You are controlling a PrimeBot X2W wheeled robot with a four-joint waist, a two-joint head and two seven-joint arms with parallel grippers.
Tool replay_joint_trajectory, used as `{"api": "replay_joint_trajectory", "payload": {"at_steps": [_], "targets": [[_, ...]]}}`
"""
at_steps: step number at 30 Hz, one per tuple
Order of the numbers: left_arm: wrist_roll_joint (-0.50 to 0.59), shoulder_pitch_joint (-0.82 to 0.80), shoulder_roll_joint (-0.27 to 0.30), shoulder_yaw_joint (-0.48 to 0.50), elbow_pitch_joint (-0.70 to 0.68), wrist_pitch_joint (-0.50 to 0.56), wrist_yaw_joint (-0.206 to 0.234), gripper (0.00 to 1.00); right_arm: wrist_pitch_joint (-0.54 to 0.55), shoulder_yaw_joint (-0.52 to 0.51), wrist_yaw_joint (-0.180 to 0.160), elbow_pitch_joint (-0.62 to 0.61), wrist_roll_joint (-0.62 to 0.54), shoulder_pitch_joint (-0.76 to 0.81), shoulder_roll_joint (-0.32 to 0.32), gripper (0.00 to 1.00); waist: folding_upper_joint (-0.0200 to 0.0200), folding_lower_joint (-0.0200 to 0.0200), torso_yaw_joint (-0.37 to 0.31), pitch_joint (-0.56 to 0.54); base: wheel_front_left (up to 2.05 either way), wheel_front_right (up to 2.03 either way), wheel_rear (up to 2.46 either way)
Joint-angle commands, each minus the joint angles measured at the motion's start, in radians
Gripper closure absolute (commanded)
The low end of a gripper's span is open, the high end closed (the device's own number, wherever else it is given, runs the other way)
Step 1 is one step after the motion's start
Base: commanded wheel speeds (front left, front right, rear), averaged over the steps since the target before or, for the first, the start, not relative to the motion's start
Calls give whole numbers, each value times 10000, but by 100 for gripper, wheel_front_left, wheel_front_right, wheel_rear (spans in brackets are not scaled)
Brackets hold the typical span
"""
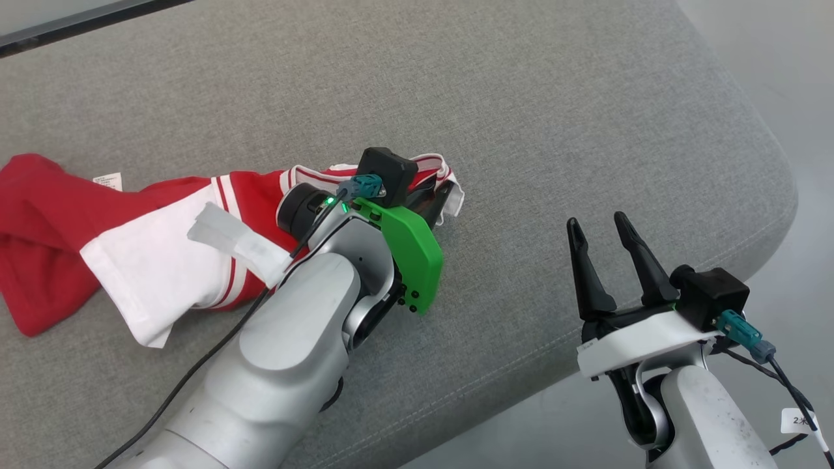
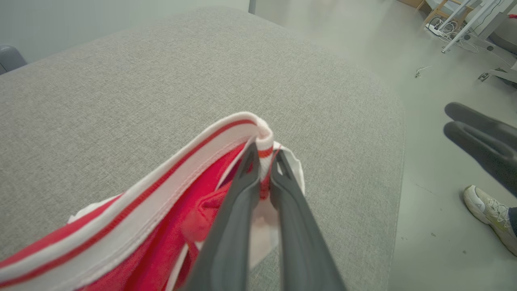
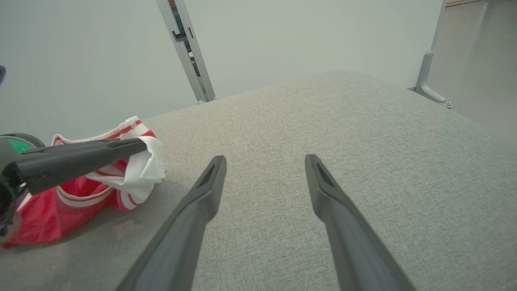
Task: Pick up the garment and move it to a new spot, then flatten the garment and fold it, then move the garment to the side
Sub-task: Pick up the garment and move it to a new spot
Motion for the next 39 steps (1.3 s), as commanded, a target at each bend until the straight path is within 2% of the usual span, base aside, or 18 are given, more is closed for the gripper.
{"api": "replay_joint_trajectory", "payload": {"at_steps": [1, 2, 3, 4, 9, 14, 23, 33, 39], "targets": [[-182, -97, 39, -47, 179, -34, -79, 86, -66, 11, 1, 29, 52, -134, -3, 0, -1, 0, -239, 263, 0, 0, 0], [-233, -137, 20, -124, 309, -106, -122, 69, -75, 12, 1, 41, 82, -152, -7, 0, -1, 0, -243, 287, 0, 0, 0], [-280, -179, 5, -202, 421, -179, -129, 22, -87, 18, 1, 55, 103, -175, -7, 0, -1, 0, -239, 308, 0, 0, 0], [-375, -219, -14, -339, 604, -316, -187, 0, -93, -22, 1, 82, 119, -199, -8, 0, -1, 0, -187, 339, 0, 0, 0], [-393, -363, -14, -812, 312, -1004, -224, 0, -124, -220, 1, 97, 4, -252, -10, 0, -1, 0, 140, 268, 0, 0, 0], [-180, -164, 109, -793, -385, -1764, 92, 0, -128, -456, 1, 59, -225, -188, -10, 0, -1, 0, 699, -32, 0, 0, 0], [-287, 842, 1410, 102, -2184, -2486, 1290, 0, -103, -652, 1, 21, -559, 96, -15, 0, -1, 0, 1805, -687, 0, 0, 0], [-770, 2418, 3005, 1737, -3784, -3289, 2538, 0, 97, -779, 1, -119, -934, 328, -18, 0, -1, 0, 2813, -1258, 0, 0, 0], [-1021, 3403, 3594, 2625, -4246, -3640, 2714, 0, 147, -827, 1, -171, -1023, 483, -17, 0, -1, 0, 3120, -1522, 0, 0, 0]]}}
